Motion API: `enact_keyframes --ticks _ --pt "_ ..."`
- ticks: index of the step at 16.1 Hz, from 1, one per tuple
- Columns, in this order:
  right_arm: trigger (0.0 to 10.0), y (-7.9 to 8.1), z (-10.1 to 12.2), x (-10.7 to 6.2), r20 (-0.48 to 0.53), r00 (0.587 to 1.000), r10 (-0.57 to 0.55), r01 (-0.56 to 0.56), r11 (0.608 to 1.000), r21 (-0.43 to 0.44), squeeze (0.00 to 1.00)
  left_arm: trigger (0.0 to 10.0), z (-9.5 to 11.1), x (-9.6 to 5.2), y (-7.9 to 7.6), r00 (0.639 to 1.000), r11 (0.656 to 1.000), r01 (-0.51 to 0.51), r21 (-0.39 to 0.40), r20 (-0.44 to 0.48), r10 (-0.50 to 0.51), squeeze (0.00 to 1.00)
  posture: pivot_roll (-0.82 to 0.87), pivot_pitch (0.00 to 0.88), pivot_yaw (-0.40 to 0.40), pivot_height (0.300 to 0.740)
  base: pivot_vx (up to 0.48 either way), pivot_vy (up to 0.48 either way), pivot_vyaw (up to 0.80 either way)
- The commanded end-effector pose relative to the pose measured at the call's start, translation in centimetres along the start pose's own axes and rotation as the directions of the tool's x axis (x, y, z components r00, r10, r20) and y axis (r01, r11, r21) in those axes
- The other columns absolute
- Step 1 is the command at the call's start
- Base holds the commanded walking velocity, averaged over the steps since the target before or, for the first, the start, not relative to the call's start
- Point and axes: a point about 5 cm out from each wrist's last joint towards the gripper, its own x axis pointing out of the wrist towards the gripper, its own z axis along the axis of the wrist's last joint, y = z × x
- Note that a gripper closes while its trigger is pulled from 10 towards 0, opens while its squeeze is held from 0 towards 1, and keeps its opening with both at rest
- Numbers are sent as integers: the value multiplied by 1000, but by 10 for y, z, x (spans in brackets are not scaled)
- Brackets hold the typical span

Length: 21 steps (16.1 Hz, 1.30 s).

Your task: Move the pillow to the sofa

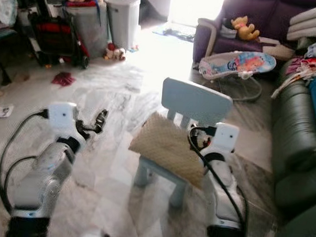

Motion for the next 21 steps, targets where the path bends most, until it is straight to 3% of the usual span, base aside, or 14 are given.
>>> enact_keyframes --ticks 1,13,21 --pt "10000 1 2 1 0 1000 5 -5 1000 -1 0 10000 2 2 3 1000 1000 -17 -1 7 17 0 13 0 -69 740 0 0 0" --pt "10000 1 2 2 -7 1000 0 0 1000 -5 0 10000 2 5 4 1000 1000 -21 -4 3 21 0 10 0 -70 740 0 434 -713" --pt "10000 -1 3 3 2 1000 -12 12 1000 -6 0 10000 9 5 -4 998 997 38 61 49 -41 0 14 0 -69 740 0 54 0"
